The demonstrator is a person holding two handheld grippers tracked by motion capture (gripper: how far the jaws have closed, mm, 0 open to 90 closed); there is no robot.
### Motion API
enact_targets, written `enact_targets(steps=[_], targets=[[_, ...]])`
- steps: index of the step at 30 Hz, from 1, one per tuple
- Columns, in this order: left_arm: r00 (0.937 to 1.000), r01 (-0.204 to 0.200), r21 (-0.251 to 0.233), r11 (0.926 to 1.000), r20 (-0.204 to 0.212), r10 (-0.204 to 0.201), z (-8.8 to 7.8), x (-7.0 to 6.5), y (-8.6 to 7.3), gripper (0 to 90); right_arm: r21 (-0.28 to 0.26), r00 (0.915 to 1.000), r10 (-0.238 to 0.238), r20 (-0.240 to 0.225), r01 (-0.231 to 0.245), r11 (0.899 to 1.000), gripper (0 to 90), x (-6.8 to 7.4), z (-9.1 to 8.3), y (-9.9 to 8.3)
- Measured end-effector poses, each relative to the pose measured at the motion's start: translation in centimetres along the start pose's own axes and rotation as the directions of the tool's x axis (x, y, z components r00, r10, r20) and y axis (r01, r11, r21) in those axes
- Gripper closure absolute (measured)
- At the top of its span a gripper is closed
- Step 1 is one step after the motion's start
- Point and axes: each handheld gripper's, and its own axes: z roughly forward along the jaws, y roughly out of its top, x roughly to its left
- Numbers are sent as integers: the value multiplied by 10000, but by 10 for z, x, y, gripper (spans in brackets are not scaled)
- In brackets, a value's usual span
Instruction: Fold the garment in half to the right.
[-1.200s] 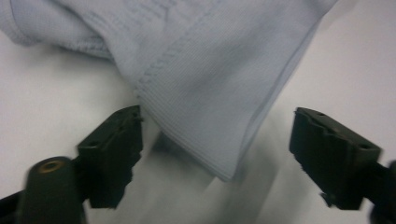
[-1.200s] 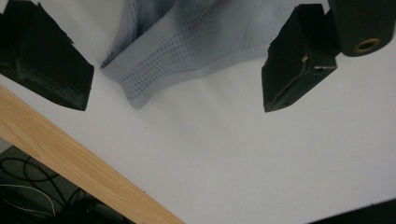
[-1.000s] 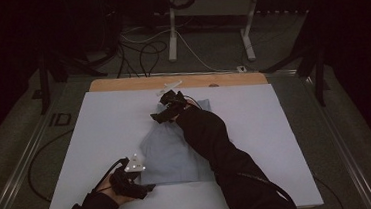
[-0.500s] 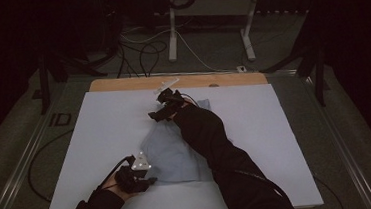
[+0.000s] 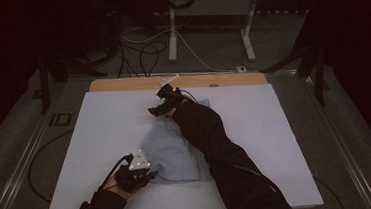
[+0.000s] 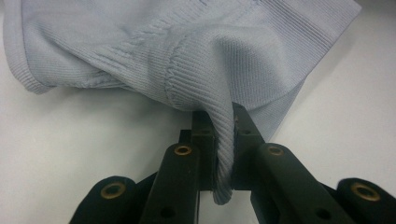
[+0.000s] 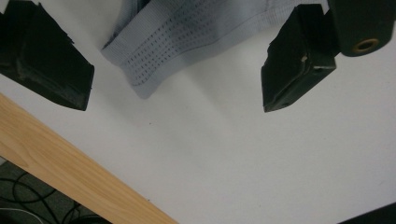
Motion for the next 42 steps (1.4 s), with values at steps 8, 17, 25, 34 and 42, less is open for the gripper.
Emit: enact_targets(steps=[8,17,25,34,42], targets=[[10000,-65,-62,10000,1,65,-1,-2,1,852,608,9981,471,390,-494,9969,164,-6,14,2],[9998,-171,-225,9996,49,172,-3,-5,2,851,1557,9906,547,1250,-740,9850,298,-6,34,-1],[9999,-134,-374,9992,39,136,-4,-5,1,851,1999,9914,-192,1298,-72,9798,489,-3,48,-5],[9999,-138,-423,9990,64,140,-4,-3,0,851,2551,9869,-894,1343,527,9655,701,2,51,-4],[10000,-44,-414,9991,87,47,-4,-2,0,851,2795,9790,-1524,1351,1099,9538,872,6,46,0]])
